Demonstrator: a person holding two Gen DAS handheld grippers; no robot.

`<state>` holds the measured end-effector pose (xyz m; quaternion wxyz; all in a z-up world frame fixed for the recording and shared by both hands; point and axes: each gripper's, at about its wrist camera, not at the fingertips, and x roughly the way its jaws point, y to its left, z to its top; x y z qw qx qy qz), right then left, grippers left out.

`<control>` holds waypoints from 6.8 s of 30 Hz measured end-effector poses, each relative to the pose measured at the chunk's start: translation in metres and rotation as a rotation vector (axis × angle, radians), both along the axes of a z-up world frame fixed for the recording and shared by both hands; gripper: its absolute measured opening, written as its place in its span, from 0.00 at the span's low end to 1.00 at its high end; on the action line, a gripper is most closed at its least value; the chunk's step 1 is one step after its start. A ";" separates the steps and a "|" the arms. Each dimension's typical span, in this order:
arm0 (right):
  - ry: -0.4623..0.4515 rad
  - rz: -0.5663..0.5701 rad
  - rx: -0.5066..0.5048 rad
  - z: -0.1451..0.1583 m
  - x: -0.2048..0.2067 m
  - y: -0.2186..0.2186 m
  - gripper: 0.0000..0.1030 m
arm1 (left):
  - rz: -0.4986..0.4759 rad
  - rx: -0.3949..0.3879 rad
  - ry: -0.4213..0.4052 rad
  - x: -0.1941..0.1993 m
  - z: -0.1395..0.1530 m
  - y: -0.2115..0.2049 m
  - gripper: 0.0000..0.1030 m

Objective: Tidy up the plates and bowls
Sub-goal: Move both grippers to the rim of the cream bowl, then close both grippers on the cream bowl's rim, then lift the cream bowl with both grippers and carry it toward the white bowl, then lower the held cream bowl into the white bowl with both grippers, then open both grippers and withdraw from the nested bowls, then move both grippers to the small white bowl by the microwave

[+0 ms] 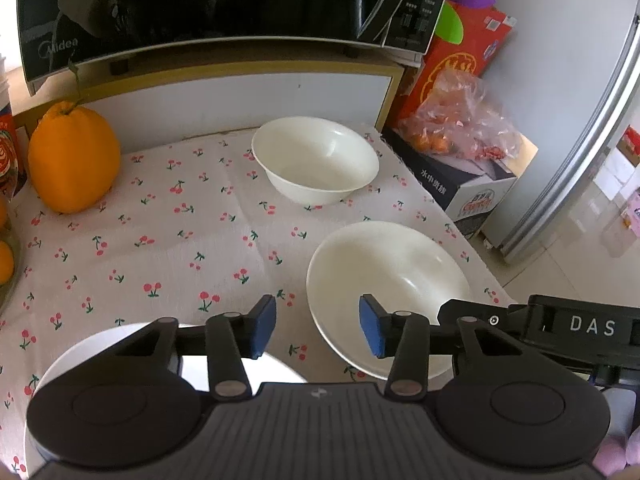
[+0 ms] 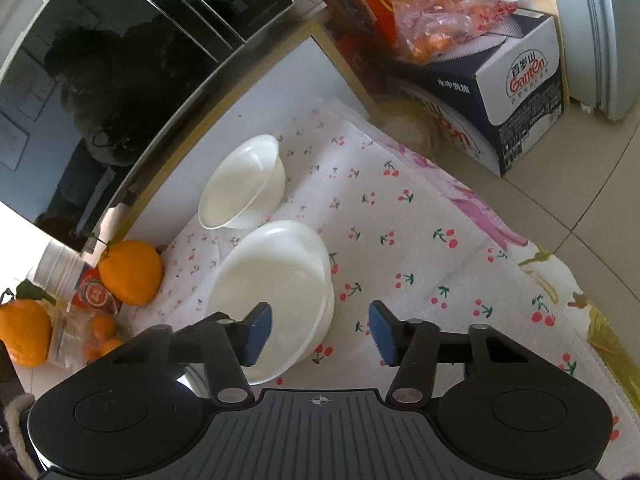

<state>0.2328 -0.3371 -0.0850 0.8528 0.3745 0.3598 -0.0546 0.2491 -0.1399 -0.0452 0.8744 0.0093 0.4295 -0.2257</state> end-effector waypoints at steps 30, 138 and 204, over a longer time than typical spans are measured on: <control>-0.007 0.033 0.023 0.007 -0.002 0.008 0.17 | -0.030 -0.015 0.001 -0.007 0.008 0.000 0.12; 0.247 0.164 0.023 0.036 -0.111 0.046 0.20 | -0.154 0.058 0.226 -0.095 0.013 0.011 0.15; 0.000 0.097 0.126 0.059 -0.022 -0.030 0.76 | 0.088 -0.071 0.028 -0.035 0.048 0.012 0.93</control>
